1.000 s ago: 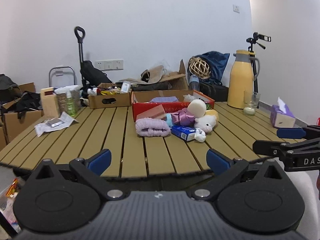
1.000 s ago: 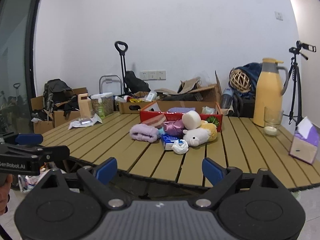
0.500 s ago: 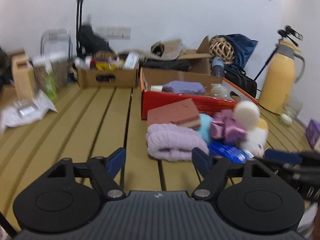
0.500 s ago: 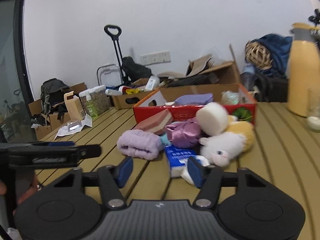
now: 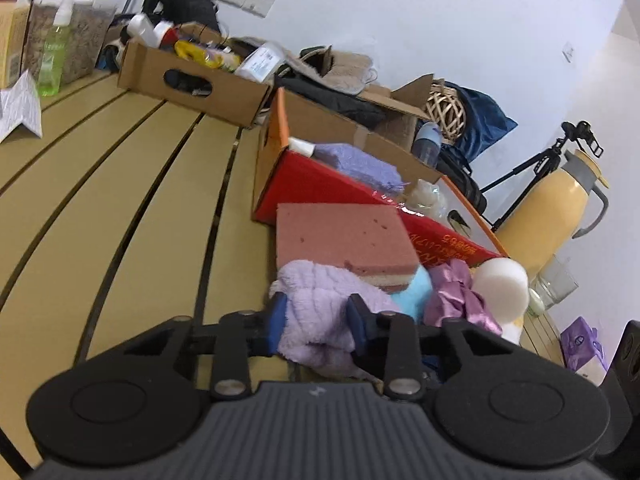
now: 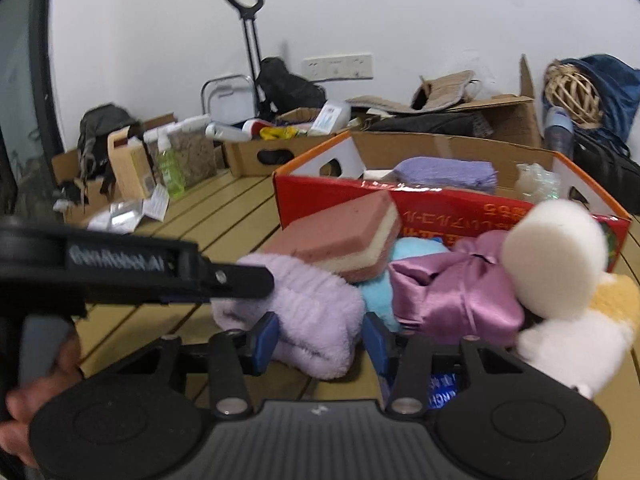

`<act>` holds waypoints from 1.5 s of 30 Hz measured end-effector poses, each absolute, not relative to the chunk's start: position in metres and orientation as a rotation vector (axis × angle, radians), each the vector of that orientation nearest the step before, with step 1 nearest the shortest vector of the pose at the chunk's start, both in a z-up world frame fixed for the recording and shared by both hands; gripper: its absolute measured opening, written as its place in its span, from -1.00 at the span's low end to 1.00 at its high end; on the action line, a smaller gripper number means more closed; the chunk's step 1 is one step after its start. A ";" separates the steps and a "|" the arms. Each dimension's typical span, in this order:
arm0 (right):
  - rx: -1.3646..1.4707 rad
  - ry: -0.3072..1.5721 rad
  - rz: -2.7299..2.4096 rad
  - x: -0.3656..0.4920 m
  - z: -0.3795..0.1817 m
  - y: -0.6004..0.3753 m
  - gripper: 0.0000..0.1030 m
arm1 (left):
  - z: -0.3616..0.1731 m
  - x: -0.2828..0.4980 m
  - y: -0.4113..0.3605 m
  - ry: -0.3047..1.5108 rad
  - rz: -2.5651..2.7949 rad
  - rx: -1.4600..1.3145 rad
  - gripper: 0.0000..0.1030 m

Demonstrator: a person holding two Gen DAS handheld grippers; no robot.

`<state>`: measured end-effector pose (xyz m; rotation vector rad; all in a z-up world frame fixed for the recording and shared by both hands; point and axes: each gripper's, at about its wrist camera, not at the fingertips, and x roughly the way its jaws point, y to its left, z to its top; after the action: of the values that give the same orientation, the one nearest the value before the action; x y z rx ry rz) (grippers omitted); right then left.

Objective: Organize soft objects
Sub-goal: 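Grasp the pink fuzzy sock with both grippers together, then lift the pink fuzzy sock toward the cardboard box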

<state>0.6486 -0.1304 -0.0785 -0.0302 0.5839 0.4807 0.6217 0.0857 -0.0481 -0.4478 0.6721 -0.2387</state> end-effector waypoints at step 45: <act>-0.068 0.220 0.540 0.370 0.077 -0.211 -0.70 | 0.113 0.362 0.011 0.350 -0.345 -0.284 -0.57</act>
<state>0.3697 -0.2108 0.0769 -0.0677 0.2197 0.5398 0.3618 0.0114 0.1135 -0.2840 0.3495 -0.3446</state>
